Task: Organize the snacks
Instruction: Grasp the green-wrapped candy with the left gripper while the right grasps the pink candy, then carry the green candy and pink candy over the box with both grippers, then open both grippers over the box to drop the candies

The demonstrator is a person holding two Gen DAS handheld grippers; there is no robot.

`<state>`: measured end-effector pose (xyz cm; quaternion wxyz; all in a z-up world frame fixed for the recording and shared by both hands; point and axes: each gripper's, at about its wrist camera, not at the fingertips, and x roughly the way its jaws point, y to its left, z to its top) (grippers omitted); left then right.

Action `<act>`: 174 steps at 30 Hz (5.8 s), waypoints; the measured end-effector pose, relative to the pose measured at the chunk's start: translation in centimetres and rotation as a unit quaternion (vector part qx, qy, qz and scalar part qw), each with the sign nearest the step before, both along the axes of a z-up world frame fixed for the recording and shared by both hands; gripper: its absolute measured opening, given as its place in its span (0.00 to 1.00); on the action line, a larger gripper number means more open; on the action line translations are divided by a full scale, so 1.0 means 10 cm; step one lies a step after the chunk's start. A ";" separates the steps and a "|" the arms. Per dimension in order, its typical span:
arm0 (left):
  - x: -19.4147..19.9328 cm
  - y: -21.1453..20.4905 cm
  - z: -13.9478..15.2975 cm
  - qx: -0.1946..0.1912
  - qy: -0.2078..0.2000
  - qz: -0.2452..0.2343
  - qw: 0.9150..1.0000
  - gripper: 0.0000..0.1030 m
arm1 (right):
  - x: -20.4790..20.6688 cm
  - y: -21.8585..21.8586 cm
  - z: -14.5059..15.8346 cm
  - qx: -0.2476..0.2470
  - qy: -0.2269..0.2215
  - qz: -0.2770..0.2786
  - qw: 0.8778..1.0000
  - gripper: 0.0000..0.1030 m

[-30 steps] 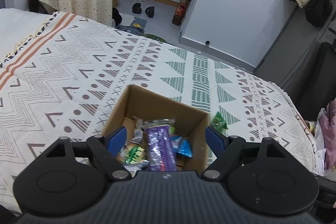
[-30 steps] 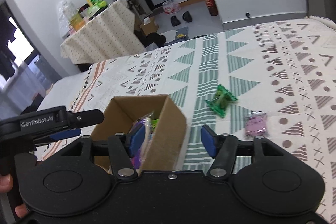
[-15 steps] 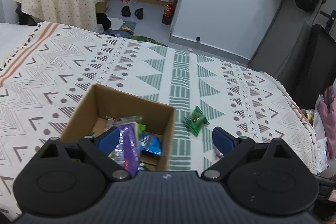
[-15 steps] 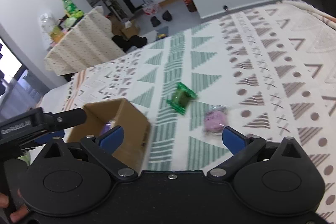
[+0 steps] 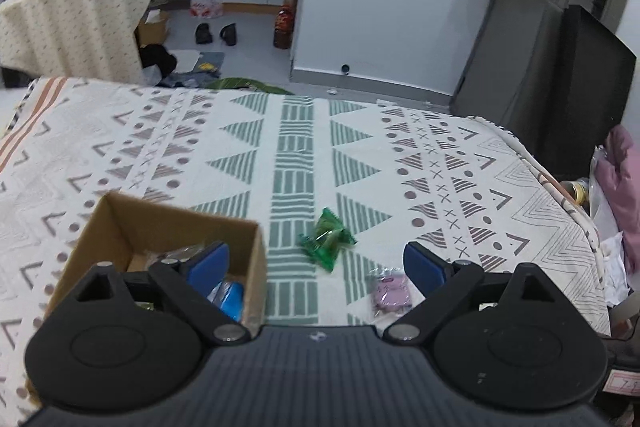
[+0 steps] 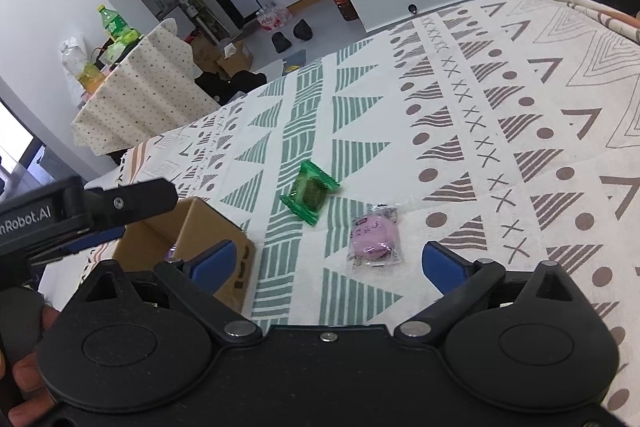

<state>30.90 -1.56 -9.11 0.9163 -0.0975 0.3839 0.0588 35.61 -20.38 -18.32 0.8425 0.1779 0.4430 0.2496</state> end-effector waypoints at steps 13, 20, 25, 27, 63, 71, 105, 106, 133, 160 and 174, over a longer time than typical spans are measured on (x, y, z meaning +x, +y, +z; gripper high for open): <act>0.46 -0.11 -0.40 -0.023 0.035 -0.029 0.999 0.52 | 0.28 0.10 -0.44 -0.006 0.044 0.007 0.999 0.59; 0.67 -0.13 -0.69 -0.033 0.058 -0.025 0.997 0.50 | 0.46 0.18 -0.67 -0.027 0.051 -0.004 0.998 0.38; 0.80 -0.16 -0.86 -0.038 0.069 -0.019 0.997 0.50 | 0.53 0.16 -0.73 -0.014 0.044 -0.003 0.999 0.25; 0.86 -0.16 -0.91 -0.034 0.072 -0.017 0.997 0.50 | 0.55 0.13 -0.73 -0.011 0.040 -0.012 0.999 0.24; 1.01 -0.25 -0.98 -0.002 0.056 0.017 0.998 0.27 | 0.68 -0.13 -0.67 0.017 0.023 -0.058 0.998 0.19; 0.79 -0.27 -0.63 -0.007 0.023 -0.002 1.000 0.27 | 0.56 -0.10 -0.39 0.026 -0.011 -0.049 0.998 0.17; -0.48 1.03 0.28 -0.015 -0.049 0.088 0.995 0.27 | -0.22 0.77 0.60 -0.008 -0.130 0.020 0.991 0.16; -0.51 1.06 0.29 -0.017 -0.048 0.091 0.995 0.27 | -0.24 0.80 0.61 -0.009 -0.131 0.023 0.991 0.16; -0.81 1.65 0.02 -0.078 -0.032 0.094 0.992 0.27 | -0.63 1.51 0.54 -0.082 -0.114 0.080 0.987 0.16; -0.34 1.78 -0.33 -0.080 0.008 0.128 0.989 0.39 | -0.32 1.41 0.29 -0.060 -0.066 0.065 0.994 0.28; -0.54 1.62 -0.13 -0.061 0.035 0.115 0.991 0.69 | -0.48 1.21 0.43 -0.050 -0.060 0.045 0.996 0.41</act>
